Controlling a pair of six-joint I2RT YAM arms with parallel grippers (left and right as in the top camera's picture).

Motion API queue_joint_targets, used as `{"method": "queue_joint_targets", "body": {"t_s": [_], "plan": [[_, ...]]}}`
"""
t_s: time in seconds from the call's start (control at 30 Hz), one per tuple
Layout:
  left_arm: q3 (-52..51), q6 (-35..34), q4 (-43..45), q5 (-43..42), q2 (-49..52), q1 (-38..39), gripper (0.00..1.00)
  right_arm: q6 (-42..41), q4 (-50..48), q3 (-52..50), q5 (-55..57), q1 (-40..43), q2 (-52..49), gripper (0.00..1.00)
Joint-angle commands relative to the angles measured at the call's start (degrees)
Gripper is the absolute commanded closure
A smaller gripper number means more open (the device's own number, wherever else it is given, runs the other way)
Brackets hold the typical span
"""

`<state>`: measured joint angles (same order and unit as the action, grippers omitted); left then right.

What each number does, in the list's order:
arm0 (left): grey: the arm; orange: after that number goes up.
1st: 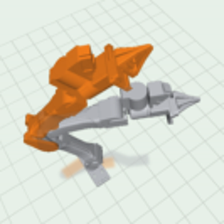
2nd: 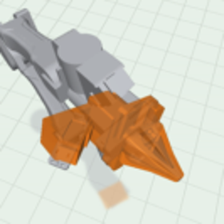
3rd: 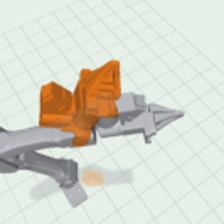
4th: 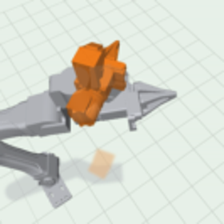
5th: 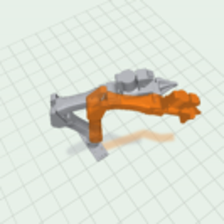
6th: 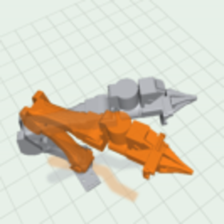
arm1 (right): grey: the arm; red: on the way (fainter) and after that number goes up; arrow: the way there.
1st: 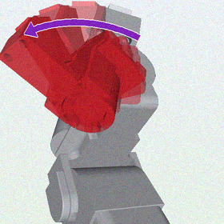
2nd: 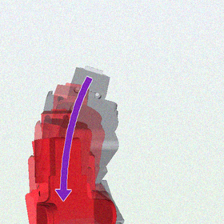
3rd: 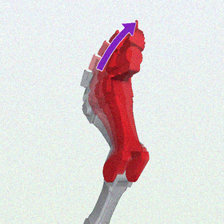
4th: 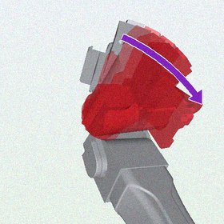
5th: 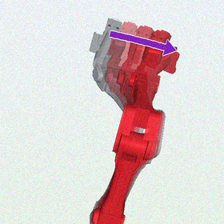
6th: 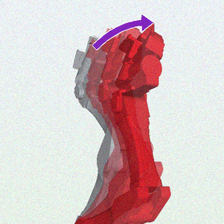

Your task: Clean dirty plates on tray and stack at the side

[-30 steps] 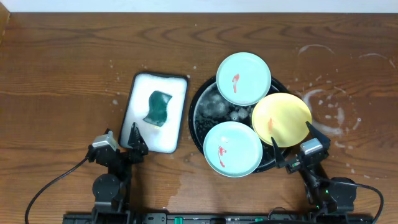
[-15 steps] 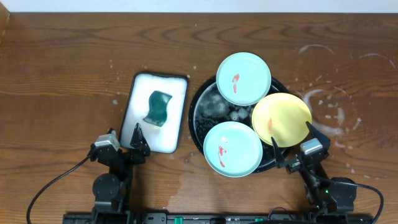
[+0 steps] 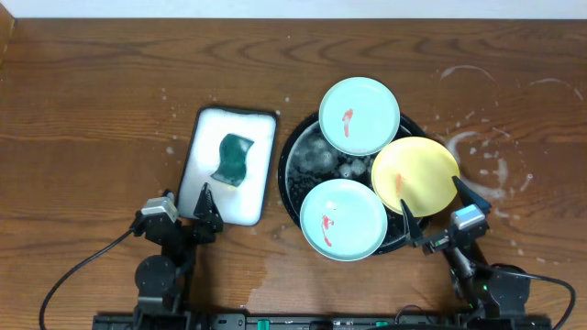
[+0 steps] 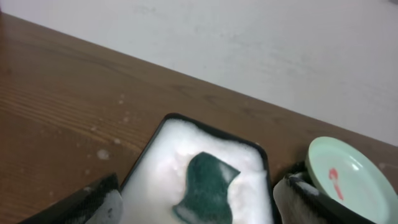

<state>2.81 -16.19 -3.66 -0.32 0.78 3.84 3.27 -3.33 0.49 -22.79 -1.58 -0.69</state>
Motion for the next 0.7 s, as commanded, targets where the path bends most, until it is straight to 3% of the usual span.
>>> {"method": "queue_joint_targets", "body": {"t_s": [0.0,0.17,0.4,0.67], "plan": [[7.0,0.9,-0.3,-0.6,1.9,0.0,0.18,-5.4,-0.3,3.9,-3.2,-0.7,0.1,0.01],[17.7,1.2,-6.9,-0.5,10.4,0.0,0.18,-7.1,3.2,11.0,-3.7,-0.7,-4.0,0.01],[33.0,1.1,-16.6,-4.3,28.4,0.0,0.18,-7.1,9.6,25.7,-6.8,-0.7,-20.1,0.01],[44.2,1.1,-24.6,-6.8,38.4,0.0,0.18,-6.8,29.1,47.8,-7.7,-0.7,-41.8,0.01]]}}
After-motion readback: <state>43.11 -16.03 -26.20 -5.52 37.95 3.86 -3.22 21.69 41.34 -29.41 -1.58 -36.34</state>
